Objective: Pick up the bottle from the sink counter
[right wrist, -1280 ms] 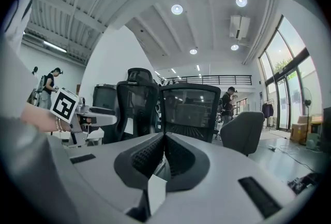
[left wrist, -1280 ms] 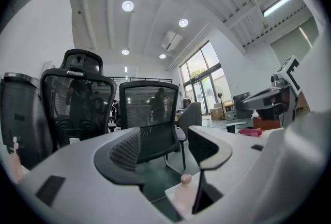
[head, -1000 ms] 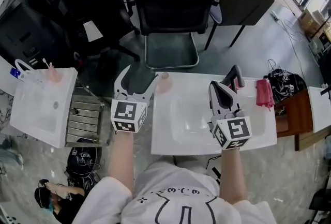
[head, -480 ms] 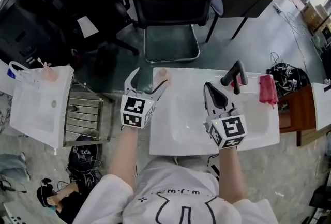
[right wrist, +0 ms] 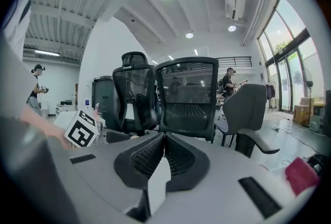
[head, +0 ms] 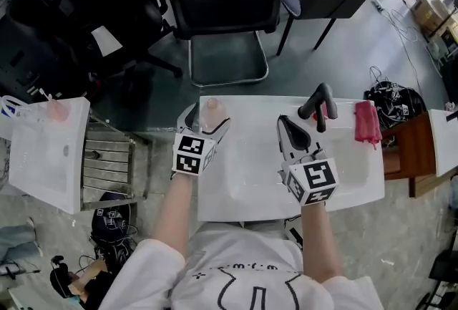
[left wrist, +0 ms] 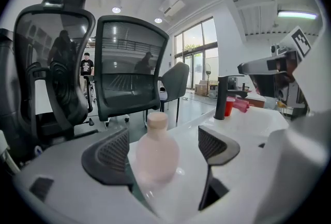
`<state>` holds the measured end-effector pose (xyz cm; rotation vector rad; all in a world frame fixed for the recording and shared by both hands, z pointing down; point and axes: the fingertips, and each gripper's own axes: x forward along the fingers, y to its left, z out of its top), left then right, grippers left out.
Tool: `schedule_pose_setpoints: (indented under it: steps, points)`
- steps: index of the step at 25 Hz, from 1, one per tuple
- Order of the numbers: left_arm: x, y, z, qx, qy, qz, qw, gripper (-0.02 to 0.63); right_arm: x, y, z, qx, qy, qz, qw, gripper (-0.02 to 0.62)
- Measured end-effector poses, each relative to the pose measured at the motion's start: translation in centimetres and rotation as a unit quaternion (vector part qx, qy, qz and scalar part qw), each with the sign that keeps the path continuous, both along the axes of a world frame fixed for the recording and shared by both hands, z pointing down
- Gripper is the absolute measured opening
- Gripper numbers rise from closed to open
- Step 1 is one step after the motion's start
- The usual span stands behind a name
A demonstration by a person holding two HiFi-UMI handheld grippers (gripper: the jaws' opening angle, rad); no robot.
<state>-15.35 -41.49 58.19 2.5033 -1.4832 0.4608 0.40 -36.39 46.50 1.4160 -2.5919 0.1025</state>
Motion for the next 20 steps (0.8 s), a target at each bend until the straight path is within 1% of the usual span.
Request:
schedule_pose_setpoints:
  steps: [7, 12, 15, 20]
  points:
    - [0.6, -2.0, 2.7, -0.031, -0.013, -0.012, 0.9994, 0.417, 0.6, -0.6, 1.4, -0.016, -0.002, -0.001, 1.0, 0.029]
    - [0.8, -3.2, 3.7, -0.041, -0.015, -0.034, 0.9984, 0.417, 1.1, -0.8, 2.4, -0.026, -0.004, -0.003, 1.0, 0.029]
    - [0.8, -3.7, 4.6, -0.052, -0.027, -0.041, 0.9974, 0.417, 1.4, -1.1, 2.7, -0.031, -0.006, -0.002, 1.0, 0.029]
    - [0.8, -4.3, 5.7, -0.08, -0.033, -0.054, 0.9948, 0.416, 1.7, -1.5, 2.9, -0.036, -0.01, -0.003, 0.999, 0.029]
